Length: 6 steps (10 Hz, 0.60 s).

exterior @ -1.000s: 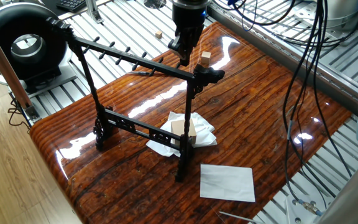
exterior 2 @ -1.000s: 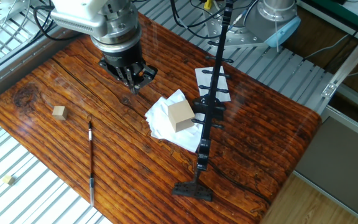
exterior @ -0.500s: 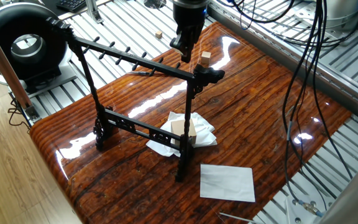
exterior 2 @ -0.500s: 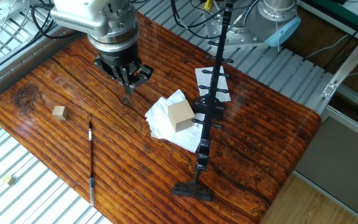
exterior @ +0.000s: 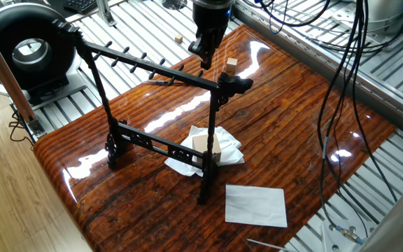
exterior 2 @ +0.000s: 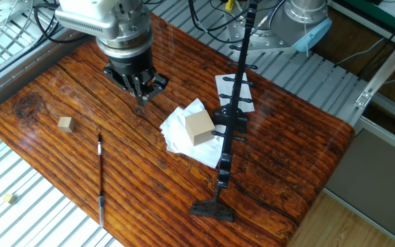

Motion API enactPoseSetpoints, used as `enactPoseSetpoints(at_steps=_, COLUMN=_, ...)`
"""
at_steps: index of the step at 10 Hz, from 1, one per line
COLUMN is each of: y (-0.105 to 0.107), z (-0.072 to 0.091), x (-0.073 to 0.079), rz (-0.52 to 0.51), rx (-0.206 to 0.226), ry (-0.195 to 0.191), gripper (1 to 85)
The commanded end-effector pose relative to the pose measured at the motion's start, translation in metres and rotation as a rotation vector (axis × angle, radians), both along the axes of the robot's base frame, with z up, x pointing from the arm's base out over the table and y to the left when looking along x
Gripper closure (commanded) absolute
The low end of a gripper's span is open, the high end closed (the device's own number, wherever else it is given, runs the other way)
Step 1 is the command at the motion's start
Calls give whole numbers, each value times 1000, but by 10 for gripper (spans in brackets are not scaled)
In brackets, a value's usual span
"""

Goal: Place the brush on the pen rack

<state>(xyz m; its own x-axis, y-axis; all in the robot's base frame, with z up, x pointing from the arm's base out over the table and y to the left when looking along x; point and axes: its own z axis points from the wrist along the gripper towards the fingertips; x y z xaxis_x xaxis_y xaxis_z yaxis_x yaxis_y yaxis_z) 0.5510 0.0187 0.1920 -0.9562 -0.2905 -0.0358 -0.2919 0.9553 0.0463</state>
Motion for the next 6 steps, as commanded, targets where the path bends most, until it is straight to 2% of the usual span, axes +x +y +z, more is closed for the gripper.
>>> enactPoseSetpoints(at_steps=1, y=4, z=2, x=3, rz=-3, rx=16, ry=-10, gripper=843)
enactPoseSetpoints(at_steps=4, y=8, z=2, x=3, rz=-23, rx=31, ry=-4, gripper=843)
enactPoseSetpoints(at_steps=6, y=11, z=6, x=1, rz=-26, rx=38, ry=18, gripper=843)
